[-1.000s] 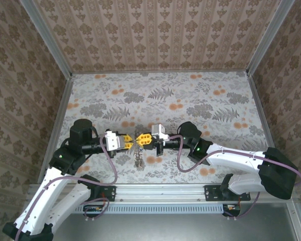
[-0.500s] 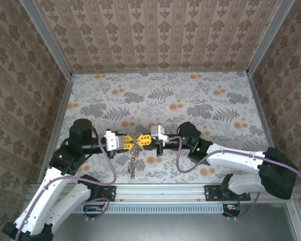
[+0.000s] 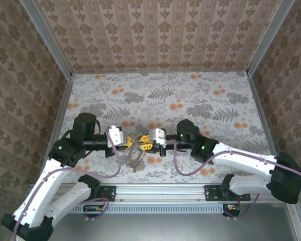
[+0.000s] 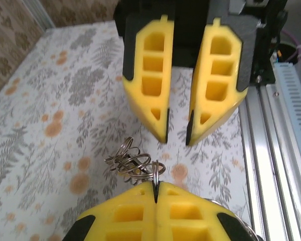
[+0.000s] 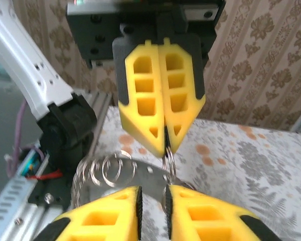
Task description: Put the keys on the keyring
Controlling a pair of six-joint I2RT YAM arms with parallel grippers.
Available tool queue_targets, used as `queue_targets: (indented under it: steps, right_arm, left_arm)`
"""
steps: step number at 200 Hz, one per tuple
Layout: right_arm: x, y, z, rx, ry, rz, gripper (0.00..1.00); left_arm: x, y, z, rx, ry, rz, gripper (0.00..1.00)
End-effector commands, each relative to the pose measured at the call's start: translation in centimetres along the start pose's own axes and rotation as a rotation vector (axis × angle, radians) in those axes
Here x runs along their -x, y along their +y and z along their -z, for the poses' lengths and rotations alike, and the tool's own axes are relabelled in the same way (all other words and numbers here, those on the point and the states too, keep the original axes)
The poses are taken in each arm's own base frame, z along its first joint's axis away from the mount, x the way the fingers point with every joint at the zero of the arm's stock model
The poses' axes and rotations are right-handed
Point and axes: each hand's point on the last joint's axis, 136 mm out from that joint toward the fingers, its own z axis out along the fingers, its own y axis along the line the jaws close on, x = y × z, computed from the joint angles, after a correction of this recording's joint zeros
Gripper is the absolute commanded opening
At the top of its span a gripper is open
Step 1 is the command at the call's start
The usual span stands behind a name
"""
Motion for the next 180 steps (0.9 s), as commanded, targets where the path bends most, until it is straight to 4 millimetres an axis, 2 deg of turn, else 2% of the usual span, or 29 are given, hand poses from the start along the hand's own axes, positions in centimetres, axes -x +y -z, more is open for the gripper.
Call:
queue_targets:
  steps: [1,18,66,86,128,180]
  right_arm:
    - [-2.1,-0.2,0.6,-0.013,0.173,0.042,0.24]
    - [-2.1,-0.3,0.2,-0.021,0.195,0.025,0.29]
    - [-0.8,-1.0,-1.1,-0.051,0.200,-0.005,0.30]
    - [-0.2,-0.7,-1.6,-0.033,0.191,-0.001,0.30]
    - [0.1,0.7,-2.0,0.027,0.164,0.005,0.26]
    - [0.2,1.1,-2.2,0.041,0.145,-0.005,0.27]
  left_arm:
    - [0.0,-0.2,1.3,0.006,0.088,-0.039,0.00]
    - [-0.2,-0.2,1.4,0.005,0.136,-0.050,0.00]
    - [-0.3,-0.8,1.2,-0.060,0.220,-0.058,0.00]
    - [-0.2,-0.7,1.0,-0.067,0.233,-0.066,0.00]
    - [0.9,-0.7,0.6,-0.066,0.167,-0.092,0.00]
    - [2.2,-0.7,0.8,-0.040,0.088,-0.130,0.00]
